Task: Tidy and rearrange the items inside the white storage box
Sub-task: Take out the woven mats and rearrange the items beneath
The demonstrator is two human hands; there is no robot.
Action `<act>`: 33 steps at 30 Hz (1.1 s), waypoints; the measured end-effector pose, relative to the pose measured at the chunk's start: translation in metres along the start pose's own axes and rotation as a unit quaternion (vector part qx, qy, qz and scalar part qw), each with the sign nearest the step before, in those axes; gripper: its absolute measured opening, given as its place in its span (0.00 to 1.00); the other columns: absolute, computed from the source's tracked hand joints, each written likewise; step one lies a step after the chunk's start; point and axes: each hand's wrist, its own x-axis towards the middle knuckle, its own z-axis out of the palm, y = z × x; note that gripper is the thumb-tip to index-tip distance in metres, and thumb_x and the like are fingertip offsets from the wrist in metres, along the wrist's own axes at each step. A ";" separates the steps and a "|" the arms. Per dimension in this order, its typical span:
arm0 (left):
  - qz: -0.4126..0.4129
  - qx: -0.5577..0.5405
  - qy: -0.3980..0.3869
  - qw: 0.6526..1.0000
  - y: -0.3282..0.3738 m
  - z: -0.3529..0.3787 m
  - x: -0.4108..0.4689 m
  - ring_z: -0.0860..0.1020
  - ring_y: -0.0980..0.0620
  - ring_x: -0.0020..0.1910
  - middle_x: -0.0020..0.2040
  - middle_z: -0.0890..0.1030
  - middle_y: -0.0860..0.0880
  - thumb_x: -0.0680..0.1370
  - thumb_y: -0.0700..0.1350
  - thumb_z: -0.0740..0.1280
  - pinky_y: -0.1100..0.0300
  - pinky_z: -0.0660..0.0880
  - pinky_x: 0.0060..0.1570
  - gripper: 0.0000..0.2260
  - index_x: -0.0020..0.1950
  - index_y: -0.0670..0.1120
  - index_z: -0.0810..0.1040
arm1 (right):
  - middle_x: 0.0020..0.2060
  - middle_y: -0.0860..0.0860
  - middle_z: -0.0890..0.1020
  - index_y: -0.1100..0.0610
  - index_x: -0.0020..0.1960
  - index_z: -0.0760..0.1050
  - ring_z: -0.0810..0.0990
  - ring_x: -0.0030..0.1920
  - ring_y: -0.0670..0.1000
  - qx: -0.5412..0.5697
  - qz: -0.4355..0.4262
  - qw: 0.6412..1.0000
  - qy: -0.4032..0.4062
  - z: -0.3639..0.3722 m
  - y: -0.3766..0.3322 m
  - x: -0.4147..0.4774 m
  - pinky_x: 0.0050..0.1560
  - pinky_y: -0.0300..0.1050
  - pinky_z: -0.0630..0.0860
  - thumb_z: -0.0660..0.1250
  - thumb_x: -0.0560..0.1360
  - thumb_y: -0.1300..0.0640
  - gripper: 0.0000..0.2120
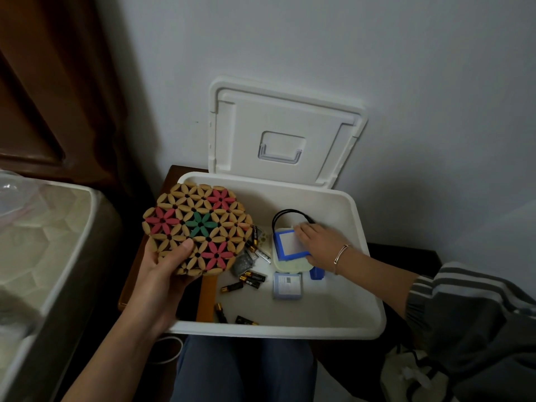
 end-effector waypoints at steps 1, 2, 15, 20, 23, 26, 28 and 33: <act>-0.001 0.000 0.000 1.000 0.000 0.000 0.000 0.80 0.49 0.60 0.62 0.80 0.51 0.73 0.45 0.70 0.54 0.77 0.51 0.27 0.70 0.58 0.67 | 0.74 0.57 0.58 0.60 0.77 0.46 0.59 0.73 0.56 -0.001 -0.001 1.000 0.001 0.001 0.001 0.000 0.71 0.50 0.63 0.60 0.77 0.56 0.34; -0.001 0.001 -0.001 1.000 0.000 0.000 0.000 0.80 0.49 0.60 0.62 0.80 0.51 0.72 0.46 0.71 0.54 0.78 0.50 0.28 0.70 0.58 0.67 | 0.75 0.57 0.57 0.60 0.77 0.46 0.58 0.74 0.56 0.000 -0.002 1.000 0.001 0.003 0.001 0.000 0.72 0.50 0.62 0.60 0.77 0.55 0.34; -0.012 0.028 -0.029 0.999 -0.004 0.000 0.003 0.81 0.48 0.57 0.60 0.81 0.50 0.73 0.45 0.71 0.56 0.81 0.44 0.23 0.65 0.59 0.72 | 0.74 0.62 0.32 0.62 0.73 0.26 0.35 0.75 0.64 0.005 0.036 0.999 -0.038 0.033 -0.023 -0.005 0.75 0.62 0.47 0.66 0.61 0.26 0.67; -0.039 0.037 -0.038 0.998 -0.005 0.000 0.004 0.81 0.47 0.57 0.60 0.81 0.49 0.68 0.48 0.74 0.55 0.81 0.46 0.27 0.66 0.59 0.72 | 0.74 0.63 0.33 0.62 0.74 0.28 0.36 0.75 0.64 0.016 0.065 0.997 -0.032 0.035 -0.029 -0.001 0.74 0.63 0.50 0.67 0.66 0.31 0.62; -0.030 0.036 -0.041 0.998 -0.004 0.000 0.004 0.81 0.47 0.58 0.61 0.81 0.49 0.68 0.49 0.74 0.56 0.81 0.46 0.27 0.66 0.58 0.72 | 0.75 0.62 0.36 0.61 0.75 0.32 0.39 0.76 0.62 0.025 0.067 0.997 -0.030 0.033 -0.027 0.004 0.74 0.61 0.50 0.62 0.73 0.35 0.52; -0.024 0.032 -0.040 0.998 -0.004 0.000 0.004 0.81 0.47 0.58 0.61 0.81 0.49 0.68 0.49 0.74 0.56 0.81 0.46 0.26 0.64 0.59 0.73 | 0.76 0.62 0.38 0.61 0.76 0.34 0.41 0.76 0.62 0.006 0.066 0.998 -0.023 0.032 -0.026 0.009 0.73 0.62 0.50 0.60 0.75 0.37 0.49; -0.023 0.031 -0.038 0.999 -0.004 0.000 0.004 0.81 0.47 0.58 0.61 0.81 0.49 0.68 0.49 0.74 0.56 0.80 0.46 0.26 0.64 0.59 0.73 | 0.76 0.62 0.39 0.61 0.76 0.34 0.42 0.76 0.62 -0.004 0.063 0.998 -0.018 0.034 -0.027 0.013 0.73 0.62 0.51 0.60 0.75 0.38 0.48; -0.020 0.028 -0.029 0.999 -0.006 -0.001 0.005 0.81 0.47 0.58 0.61 0.81 0.49 0.67 0.50 0.75 0.56 0.80 0.46 0.26 0.63 0.60 0.74 | 0.76 0.64 0.44 0.63 0.76 0.37 0.48 0.76 0.64 -0.024 0.025 0.999 0.002 0.031 -0.022 0.022 0.72 0.59 0.61 0.58 0.80 0.46 0.40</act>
